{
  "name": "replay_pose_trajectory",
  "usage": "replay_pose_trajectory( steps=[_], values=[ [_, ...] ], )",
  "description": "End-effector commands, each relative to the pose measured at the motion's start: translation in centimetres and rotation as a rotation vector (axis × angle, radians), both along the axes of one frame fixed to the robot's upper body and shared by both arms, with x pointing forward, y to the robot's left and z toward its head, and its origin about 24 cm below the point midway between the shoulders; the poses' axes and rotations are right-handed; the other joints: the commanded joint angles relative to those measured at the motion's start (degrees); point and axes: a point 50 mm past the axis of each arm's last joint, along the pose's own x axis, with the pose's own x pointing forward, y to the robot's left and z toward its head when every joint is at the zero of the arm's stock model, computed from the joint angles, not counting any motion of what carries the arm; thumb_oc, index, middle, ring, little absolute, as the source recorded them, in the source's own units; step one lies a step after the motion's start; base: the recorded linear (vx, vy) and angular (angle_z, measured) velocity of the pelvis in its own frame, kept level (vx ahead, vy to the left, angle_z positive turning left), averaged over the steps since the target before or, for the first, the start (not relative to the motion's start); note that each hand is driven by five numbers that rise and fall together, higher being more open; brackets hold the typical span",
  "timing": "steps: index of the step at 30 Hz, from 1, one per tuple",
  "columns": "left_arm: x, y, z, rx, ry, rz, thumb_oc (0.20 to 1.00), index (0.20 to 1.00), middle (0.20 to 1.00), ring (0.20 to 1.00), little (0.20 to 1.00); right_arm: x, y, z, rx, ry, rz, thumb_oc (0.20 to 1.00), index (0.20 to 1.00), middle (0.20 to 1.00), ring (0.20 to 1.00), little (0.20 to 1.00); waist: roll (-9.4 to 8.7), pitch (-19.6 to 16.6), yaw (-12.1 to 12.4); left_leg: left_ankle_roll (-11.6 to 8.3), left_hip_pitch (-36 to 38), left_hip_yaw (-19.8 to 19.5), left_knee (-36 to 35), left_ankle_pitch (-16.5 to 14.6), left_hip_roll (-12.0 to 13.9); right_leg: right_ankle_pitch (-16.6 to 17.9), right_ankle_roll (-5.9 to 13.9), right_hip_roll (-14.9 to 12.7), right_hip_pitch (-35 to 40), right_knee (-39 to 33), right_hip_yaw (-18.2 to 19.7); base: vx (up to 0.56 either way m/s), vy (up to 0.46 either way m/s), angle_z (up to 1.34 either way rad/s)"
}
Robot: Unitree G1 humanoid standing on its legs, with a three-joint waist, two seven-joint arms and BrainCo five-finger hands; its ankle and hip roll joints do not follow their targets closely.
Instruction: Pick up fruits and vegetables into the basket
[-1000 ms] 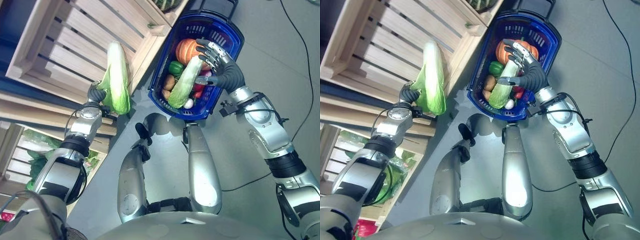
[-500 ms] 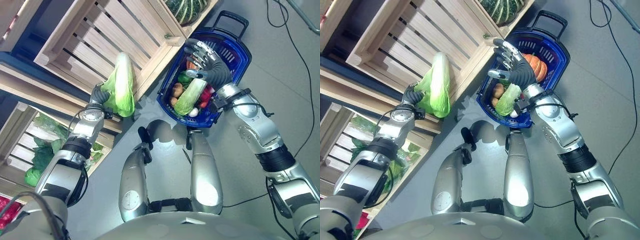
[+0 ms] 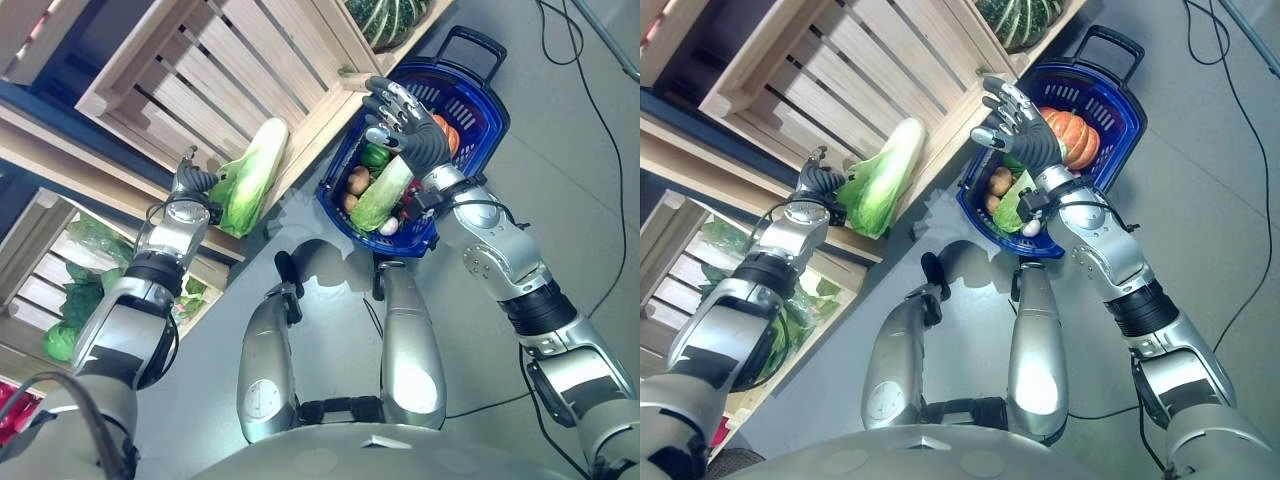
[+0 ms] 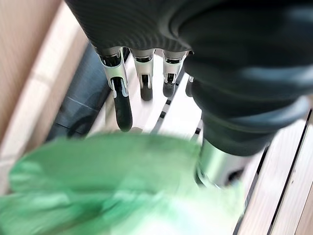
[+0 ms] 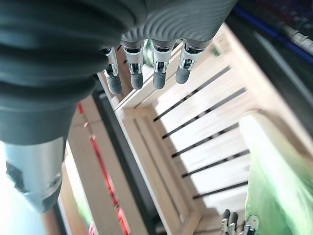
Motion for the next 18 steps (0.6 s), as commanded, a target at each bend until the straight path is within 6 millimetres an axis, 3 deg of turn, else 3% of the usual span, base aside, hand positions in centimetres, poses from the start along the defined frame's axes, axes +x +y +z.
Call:
replay_pose_trajectory(
  steps=[1,13,18],
  values=[
    [-0.2,3.6,2.2,0.111,0.003,0.106,1.0,1.0,1.0,1.0,1.0,-0.4,1.4,1.6,0.08,-0.046,0.081,1.0,1.0,1.0,1.0,1.0,-2.99,-2.01,-1.69,1.21,-1.34,3.03,5.99,-6.31,-0.06,-1.3,2.21,-0.55,1.49,-2.02,1.1,-0.01,-0.008,-0.13],
    [0.0,5.1,3.7,0.164,0.029,0.147,1.0,1.0,1.0,1.0,1.0,-0.4,-0.8,-0.5,0.042,0.062,0.053,1.0,1.0,1.0,1.0,1.0,-2.2,-2.01,-4.69,0.37,-1.87,4.45,5.58,-5.96,0.52,-1.96,1.93,-0.07,-0.5,-1.65,2.96,0.01,0.005,-0.08],
    [0.0,4.9,3.0,0.075,0.1,0.106,1.0,1.0,1.0,1.0,1.0,-0.5,-1.4,-1.1,0.014,0.102,0.048,1.0,1.0,1.0,1.0,1.0,-1.31,-2.01,-6.25,-0.05,-1.53,5.24,5.06,-5.61,0.61,-2.46,1.69,0.18,-1.19,-1.28,3.76,0.03,0.022,-0.13]
  ],
)
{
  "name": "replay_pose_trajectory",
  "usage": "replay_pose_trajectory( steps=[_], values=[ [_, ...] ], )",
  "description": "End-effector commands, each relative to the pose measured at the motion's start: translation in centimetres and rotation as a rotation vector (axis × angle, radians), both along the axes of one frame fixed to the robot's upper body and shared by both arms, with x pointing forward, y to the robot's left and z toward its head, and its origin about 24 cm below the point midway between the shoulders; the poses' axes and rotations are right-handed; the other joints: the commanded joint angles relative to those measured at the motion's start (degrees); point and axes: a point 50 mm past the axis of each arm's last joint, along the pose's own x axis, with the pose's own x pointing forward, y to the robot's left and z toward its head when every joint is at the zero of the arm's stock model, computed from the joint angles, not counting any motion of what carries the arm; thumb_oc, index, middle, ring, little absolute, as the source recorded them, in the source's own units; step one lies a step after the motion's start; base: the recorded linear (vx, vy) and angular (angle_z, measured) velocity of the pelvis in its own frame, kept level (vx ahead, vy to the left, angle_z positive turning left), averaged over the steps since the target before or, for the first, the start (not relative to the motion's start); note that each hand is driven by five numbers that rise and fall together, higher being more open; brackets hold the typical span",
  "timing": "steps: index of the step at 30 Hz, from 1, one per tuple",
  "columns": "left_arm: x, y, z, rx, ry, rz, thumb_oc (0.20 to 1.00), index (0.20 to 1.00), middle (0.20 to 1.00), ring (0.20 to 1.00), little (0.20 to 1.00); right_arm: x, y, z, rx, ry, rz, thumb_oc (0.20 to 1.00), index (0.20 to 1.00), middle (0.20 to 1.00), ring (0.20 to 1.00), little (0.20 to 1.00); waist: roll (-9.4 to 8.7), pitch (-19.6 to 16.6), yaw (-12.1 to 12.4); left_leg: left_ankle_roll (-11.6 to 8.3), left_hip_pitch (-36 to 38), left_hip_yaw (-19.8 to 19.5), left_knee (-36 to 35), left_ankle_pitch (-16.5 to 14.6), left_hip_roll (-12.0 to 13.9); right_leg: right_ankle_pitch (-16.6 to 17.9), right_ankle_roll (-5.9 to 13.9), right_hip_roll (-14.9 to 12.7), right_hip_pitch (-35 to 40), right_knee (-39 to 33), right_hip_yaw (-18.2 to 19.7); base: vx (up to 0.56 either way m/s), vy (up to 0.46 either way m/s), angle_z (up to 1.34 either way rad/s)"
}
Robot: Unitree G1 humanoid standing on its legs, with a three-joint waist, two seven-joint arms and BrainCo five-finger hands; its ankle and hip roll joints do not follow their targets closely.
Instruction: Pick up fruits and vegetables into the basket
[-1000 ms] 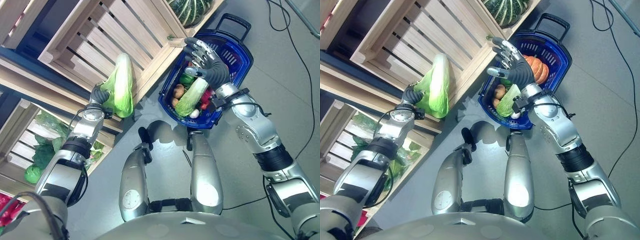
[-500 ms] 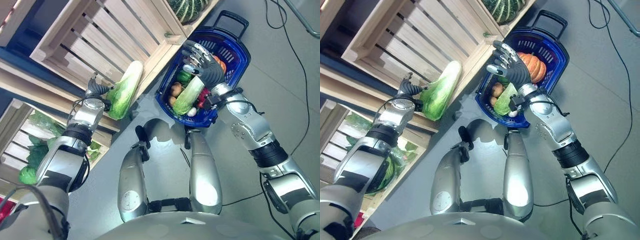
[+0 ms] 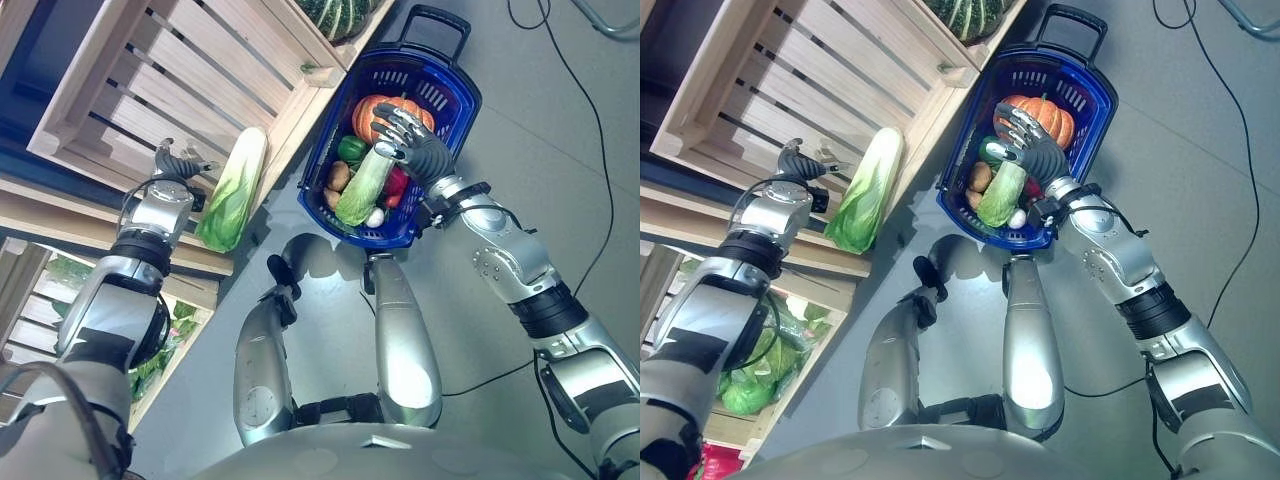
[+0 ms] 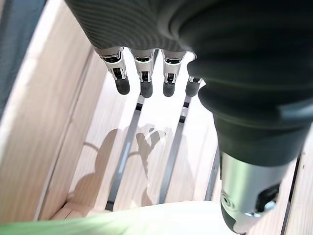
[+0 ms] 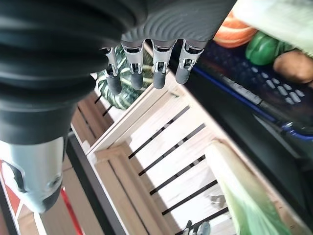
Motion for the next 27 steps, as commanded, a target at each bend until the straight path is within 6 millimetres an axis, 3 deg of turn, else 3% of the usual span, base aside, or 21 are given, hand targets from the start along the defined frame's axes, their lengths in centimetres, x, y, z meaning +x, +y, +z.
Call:
replay_pose_trajectory(
  steps=[1,8,13,27],
  values=[
    [-0.3,2.0,0.8,0.021,0.032,0.025,1.0,1.0,1.0,1.0,1.0,-0.6,0.3,1.3,0.052,-0.042,0.054,1.0,1.0,1.0,1.0,1.0,-1.23,-2.02,-1.55,-0.12,-1.75,1.54,5.19,-4.2,0.57,-2.34,1.31,-0.41,1.28,-1.27,0.33,0.03,0.021,-0.15],
    [-0.4,1.7,-0.8,-0.161,0.159,-0.003,1.0,1.0,1.0,1.0,1.0,-0.6,-0.3,0.9,0.029,-0.002,0.044,1.0,1.0,1.0,1.0,1.0,-0.44,-2.02,-3.9,-0.59,-1.61,3.02,4.72,-3.88,1.25,-2.82,0.89,0.1,-0.33,-0.65,1.37,0.03,0.022,-0.16],
    [-1.1,2.7,-1.8,-0.214,0.24,0.048,1.0,1.0,1.0,1.0,1.0,-0.9,-0.8,0.7,0.01,0.015,0.035,1.0,1.0,1.0,1.0,1.0,-0.45,-2.02,-5.73,-0.91,-2.5,3.99,4.84,-3.73,1.9,-3.32,0.37,1.05,-2.4,0.41,2.66,0.03,0.015,-0.18],
    [-3.7,5.0,-4.6,-0.218,0.419,0.234,1.0,1.0,1.0,1.0,1.0,-1.3,-2.0,-0.2,0.01,0.045,-0.005,1.0,1.0,1.0,1.0,1.0,-2.07,-2.02,-7.37,-1.28,-6.57,4.71,6.18,-3.53,2.9,-3.67,-0.3,2.34,-7.17,2.42,3.49,0.0,-0.003,-0.09]
  ],
)
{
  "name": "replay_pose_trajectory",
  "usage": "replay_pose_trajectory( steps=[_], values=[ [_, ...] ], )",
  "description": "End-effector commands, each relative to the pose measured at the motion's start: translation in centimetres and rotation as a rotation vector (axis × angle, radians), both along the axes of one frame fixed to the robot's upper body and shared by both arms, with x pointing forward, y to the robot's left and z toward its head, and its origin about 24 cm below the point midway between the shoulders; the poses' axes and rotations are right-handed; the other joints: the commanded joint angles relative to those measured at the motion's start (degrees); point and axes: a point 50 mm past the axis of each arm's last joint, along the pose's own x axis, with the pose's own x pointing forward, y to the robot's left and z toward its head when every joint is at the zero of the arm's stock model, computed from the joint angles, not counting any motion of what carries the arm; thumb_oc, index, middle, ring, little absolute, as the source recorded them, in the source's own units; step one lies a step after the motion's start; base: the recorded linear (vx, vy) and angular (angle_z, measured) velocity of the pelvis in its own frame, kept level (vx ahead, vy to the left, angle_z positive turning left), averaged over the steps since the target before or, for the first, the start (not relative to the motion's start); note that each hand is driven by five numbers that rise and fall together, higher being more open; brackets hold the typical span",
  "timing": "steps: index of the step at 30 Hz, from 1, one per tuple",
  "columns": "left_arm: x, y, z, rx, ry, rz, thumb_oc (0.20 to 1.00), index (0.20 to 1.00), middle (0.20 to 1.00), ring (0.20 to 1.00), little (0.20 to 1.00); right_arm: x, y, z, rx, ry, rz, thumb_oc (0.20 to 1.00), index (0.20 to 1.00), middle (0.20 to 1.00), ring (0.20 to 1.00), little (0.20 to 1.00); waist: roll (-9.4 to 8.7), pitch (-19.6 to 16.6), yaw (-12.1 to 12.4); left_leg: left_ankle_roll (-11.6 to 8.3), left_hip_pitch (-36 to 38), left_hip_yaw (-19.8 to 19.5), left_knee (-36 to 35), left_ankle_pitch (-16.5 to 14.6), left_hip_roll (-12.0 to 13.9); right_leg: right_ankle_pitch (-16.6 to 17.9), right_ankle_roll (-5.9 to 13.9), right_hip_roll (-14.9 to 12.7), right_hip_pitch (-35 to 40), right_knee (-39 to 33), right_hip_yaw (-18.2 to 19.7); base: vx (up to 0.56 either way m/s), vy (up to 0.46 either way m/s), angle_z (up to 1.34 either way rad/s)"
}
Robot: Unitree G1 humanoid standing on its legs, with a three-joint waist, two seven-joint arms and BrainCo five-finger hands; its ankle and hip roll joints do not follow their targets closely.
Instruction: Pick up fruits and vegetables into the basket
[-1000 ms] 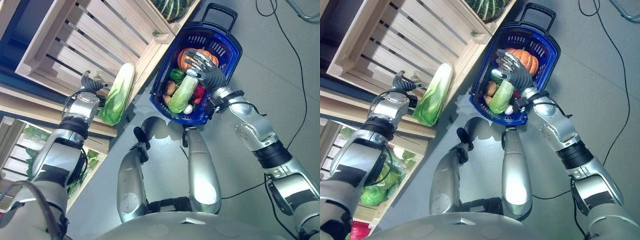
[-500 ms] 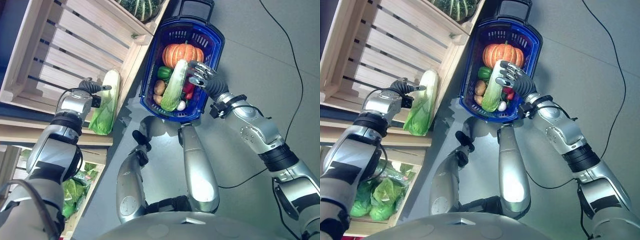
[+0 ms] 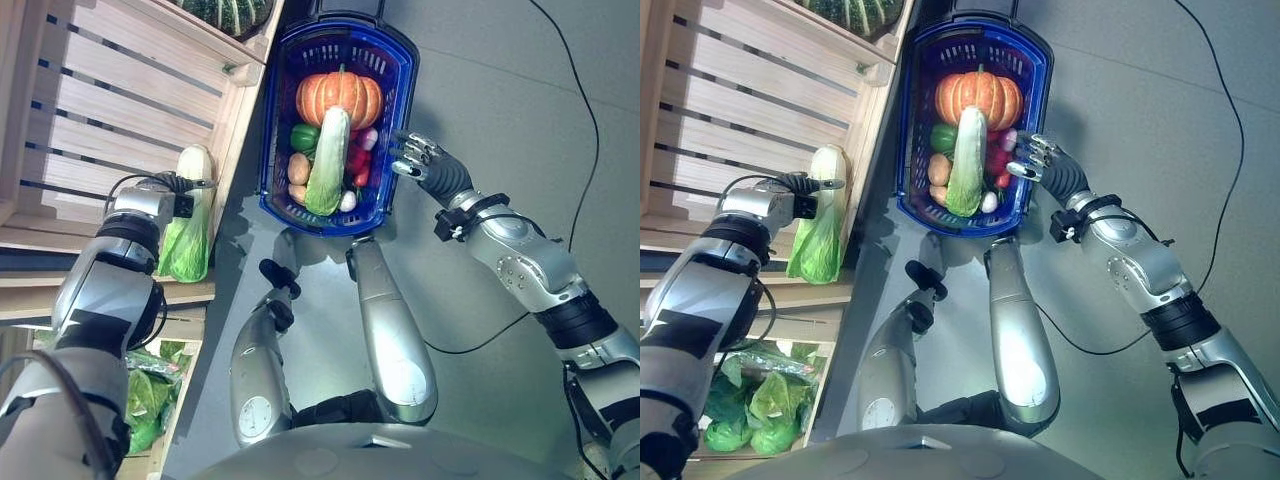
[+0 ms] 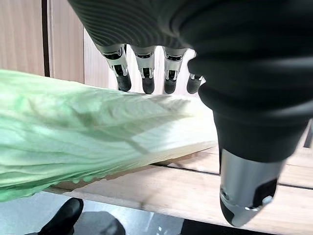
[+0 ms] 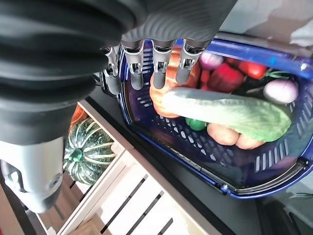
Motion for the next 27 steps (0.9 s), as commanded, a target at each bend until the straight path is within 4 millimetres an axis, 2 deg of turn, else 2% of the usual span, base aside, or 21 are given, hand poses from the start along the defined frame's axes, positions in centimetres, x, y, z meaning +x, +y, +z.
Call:
replay_pose_trajectory(
  steps=[1,9,17,22,24,27],
  values=[
    [-3.2,3.5,-2.8,0.061,0.165,0.146,1.0,1.0,1.0,1.0,1.0,-0.8,0.8,0.8,0.106,-0.054,0.043,1.0,1.0,1.0,1.0,1.0,-2.51,-1.94,-1.78,0.21,-6.51,-1.65,8.02,-3.54,1.53,-3.75,0.55,-0.44,-0.49,0.34,-1.89,-0.02,-0.006,-0.05],
    [-4.8,4.3,-4.7,0.115,0.277,0.153,1.0,1.0,1.0,1.0,1.0,-1.1,0.5,0.3,0.124,-0.059,0.037,1.0,1.0,1.0,1.0,1.0,-3.36,-1.94,-1.69,-0.09,-8.83,-1.88,8.21,-3.17,1.8,-3.49,0.42,-0.03,-2.44,0.55,-1.98,-0.01,-0.002,-0.02],
    [-4.7,3.5,-5.4,0.14,0.303,0.122,1.0,1.0,1.0,1.0,1.0,-1.1,1.1,0.0,0.151,-0.065,0.03,1.0,1.0,1.0,1.0,1.0,-3.9,-1.94,-1.01,-0.07,-10.49,-2.3,8.29,-3.1,1.9,-3.09,0.68,0.33,-3.41,0.22,-2.19,-0.01,-0.016,0.01],
    [-4.6,2.3,-6.0,0.067,0.344,0.051,1.0,1.0,1.0,1.0,1.0,-1.2,1.6,-0.1,0.17,-0.07,0.024,1.0,1.0,1.0,1.0,1.0,-4.29,-1.94,-0.74,0.02,-11.83,-2.62,8.53,-3.13,1.91,-2.74,0.86,0.48,-4.22,-0.05,-2.27,-0.02,-0.035,0.05],
    [-4.2,0.7,-6.7,-0.059,0.346,-0.021,1.0,1.0,1.0,1.0,1.0,-1.2,1.9,0.0,0.178,-0.071,0.03,1.0,1.0,1.0,1.0,1.0,-4.43,-1.94,-0.73,0.13,-12.11,-2.61,8.37,-3.17,1.96,-2.66,1.01,0.66,-4.45,-0.18,-2.3,0.0,0.0,0.0],
    [-3.6,-0.5,-6.8,-0.102,0.326,-0.082,1.0,1.0,1.0,1.0,1.0,-1.2,2.2,0.1,0.183,-0.075,0.035,1.0,1.0,1.0,1.0,1.0,-4.57,-1.94,-0.95,0.19,-12.33,-2.42,8.35,-3.24,2.01,-2.44,1.18,0.73,-4.65,-0.4,-2.31,0.0,0.0,0.0]
  ],
)
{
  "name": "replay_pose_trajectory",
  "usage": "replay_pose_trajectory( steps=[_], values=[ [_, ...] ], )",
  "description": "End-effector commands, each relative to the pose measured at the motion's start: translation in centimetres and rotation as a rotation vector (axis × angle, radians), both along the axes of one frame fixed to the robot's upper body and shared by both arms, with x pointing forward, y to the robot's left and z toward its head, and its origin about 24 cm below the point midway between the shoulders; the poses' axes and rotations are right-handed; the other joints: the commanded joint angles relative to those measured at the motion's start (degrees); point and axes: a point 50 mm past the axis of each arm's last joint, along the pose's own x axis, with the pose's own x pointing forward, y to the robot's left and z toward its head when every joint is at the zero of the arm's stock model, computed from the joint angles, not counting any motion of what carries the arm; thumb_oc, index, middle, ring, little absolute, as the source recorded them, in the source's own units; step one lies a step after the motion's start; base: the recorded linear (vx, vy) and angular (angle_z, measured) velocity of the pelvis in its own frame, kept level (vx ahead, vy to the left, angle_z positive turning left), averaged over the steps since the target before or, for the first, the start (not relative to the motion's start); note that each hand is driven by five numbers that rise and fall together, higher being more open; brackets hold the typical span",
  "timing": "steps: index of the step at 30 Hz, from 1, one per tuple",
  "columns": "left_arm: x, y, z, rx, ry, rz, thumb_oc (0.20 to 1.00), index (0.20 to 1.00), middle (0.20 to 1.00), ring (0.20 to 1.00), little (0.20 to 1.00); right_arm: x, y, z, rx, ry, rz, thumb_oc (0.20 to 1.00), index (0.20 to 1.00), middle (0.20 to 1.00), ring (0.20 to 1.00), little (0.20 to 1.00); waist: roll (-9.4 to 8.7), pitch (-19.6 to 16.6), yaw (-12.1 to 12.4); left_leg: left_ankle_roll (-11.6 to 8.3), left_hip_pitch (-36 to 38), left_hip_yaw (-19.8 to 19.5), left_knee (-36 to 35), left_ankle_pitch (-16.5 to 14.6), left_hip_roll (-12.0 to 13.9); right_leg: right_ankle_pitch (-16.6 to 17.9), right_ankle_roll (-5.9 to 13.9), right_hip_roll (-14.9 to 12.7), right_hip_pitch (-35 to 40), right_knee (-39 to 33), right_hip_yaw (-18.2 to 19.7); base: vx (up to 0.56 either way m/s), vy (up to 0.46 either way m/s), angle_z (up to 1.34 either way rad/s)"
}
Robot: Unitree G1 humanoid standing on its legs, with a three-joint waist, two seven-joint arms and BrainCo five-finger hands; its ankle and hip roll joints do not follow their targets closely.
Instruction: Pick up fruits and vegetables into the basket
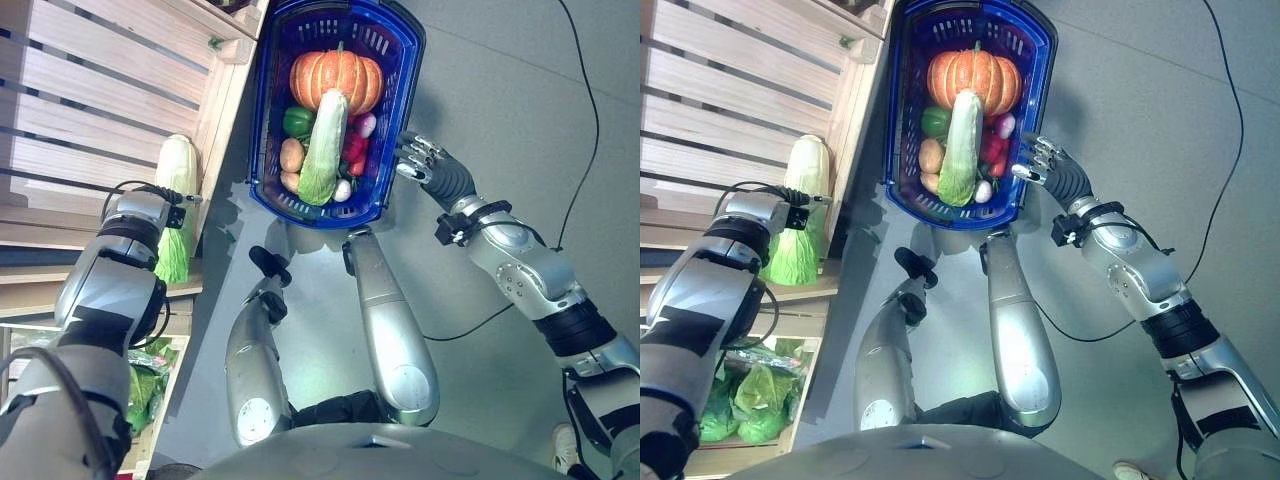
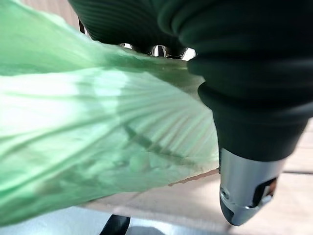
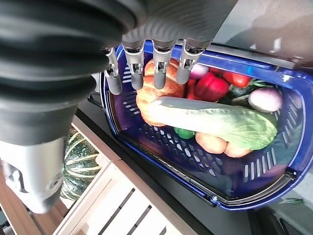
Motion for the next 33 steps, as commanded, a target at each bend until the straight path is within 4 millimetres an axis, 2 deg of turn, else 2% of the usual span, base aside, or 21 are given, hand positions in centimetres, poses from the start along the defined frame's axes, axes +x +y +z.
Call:
replay_pose_trajectory(
  steps=[1,2,3,4,5,10,16,24,30,33],
  values=[
    [-2.5,-1.5,-5.4,-0.188,0.186,-0.029,1.0,1.0,1.0,1.0,1.0,-0.8,2.4,0.7,0.145,-0.056,0.067,1.0,1.0,1.0,1.0,1.0,-4.36,-1.79,-1.88,1.0,-6.48,-0.48,8.01,-3.85,0.66,-2.85,2.67,-0.17,-0.16,-0.23,-0.52,0.0,0.0,0.0],
    [-2.3,-1.6,-5.2,-0.185,0.181,-0.04,0.928,0.928,0.928,0.928,0.928,-0.8,2.4,0.7,0.146,-0.058,0.067,1.0,1.0,1.0,1.0,1.0,-4.35,-1.79,-1.91,1.02,-6.54,-0.46,7.98,-3.85,0.64,-2.81,2.69,-0.17,-0.21,-0.3,-0.52,0.0,0.0,0.0],
    [-2.1,-1.8,-5.1,-0.182,0.175,-0.049,0.533,0.533,0.533,0.533,0.533,-0.8,2.4,0.8,0.148,-0.06,0.068,1.0,1.0,1.0,1.0,1.0,-4.3,-1.79,-1.95,1.03,-6.57,-0.46,7.91,-3.83,0.58,-2.76,2.73,-0.16,-0.27,-0.34,-0.49,0.0,0.0,0.0],
    [-2.0,-2.1,-5.0,-0.186,0.167,-0.055,0.294,0.294,0.294,0.294,0.294,-0.8,2.5,0.9,0.151,-0.062,0.071,1.0,1.0,1.0,1.0,1.0,-4.21,-1.79,-2.01,1.01,-6.64,-0.46,7.84,-3.8,0.49,-2.73,2.76,-0.12,-0.4,-0.33,-0.41,0.0,0.0,0.0],
    [-1.7,-2.4,-4.8,-0.197,0.154,-0.071,0.2,0.2,0.2,0.2,0.2,-0.9,2.4,1.1,0.152,-0.064,0.07,1.0,1.0,1.0,1.0,1.0,-4.0,-1.79,-2.16,0.98,-6.6,-0.46,7.58,-3.78,0.29,-2.79,2.79,-0.07,-0.58,-0.26,-0.25,0.0,0.035,-0.01],
    [-1.2,-3.6,-4.9,-0.244,0.115,-0.109,0.2,0.2,0.2,0.2,0.2,-1.1,2.3,1.2,0.157,-0.067,0.074,1.0,1.0,1.0,1.0,1.0,-3.41,-1.79,-2.39,0.95,-6.15,-0.34,7.0,-3.7,-0.12,-2.89,2.77,-0.24,-0.46,-0.5,0.06,0.0,0.033,-0.01],
    [-0.6,-4.3,-4.6,-0.316,0.001,-0.073,0.2,0.2,0.2,0.2,0.2,-1.5,2.3,1.2,0.173,-0.094,0.083,1.0,1.0,1.0,1.0,1.0,-3.1,-1.79,-2.35,1.0,-4.66,-0.37,6.5,-3.76,-0.44,-3.18,2.6,-0.44,0.96,-0.91,0.04,0.0,0.007,0.0],
    [0.8,-3.6,-1.8,-0.279,-0.279,-0.041,0.2,0.2,0.2,0.2,0.2,-2.0,2.3,2.2,0.155,-0.173,0.109,1.0,1.0,1.0,1.0,1.0,-2.1,-1.79,-1.49,0.98,0.04,-0.76,5.52,-3.95,-0.87,-3.7,2.56,-1.76,5.58,-1.9,-0.69,-0.01,0.044,0.03],
    [1.1,-3.8,0.3,-0.222,-0.51,-0.072,0.2,0.2,0.2,0.2,0.2,-2.3,2.9,3.9,0.114,-0.26,0.15,1.0,1.0,1.0,1.0,1.0,-0.84,-1.79,0.59,1.01,5.17,-1.82,4.59,-3.85,-1.93,-4.11,2.72,-3.41,11.35,-3.28,-2.35,0.01,0.06,0.14],
    [0.9,-3.9,0.8,-0.189,-0.581,-0.092,0.2,0.2,0.2,0.2,0.2,-2.3,3.2,5.2,0.114,-0.309,0.175,1.0,1.0,1.0,1.0,1.0,-0.43,-1.79,1.81,1.17,7.44,-2.44,4.25,-4.15,-2.42,-4.26,2.85,-4.04,14.28,-4.15,-3.21,0.01,0.032,0.13]
  ],
)
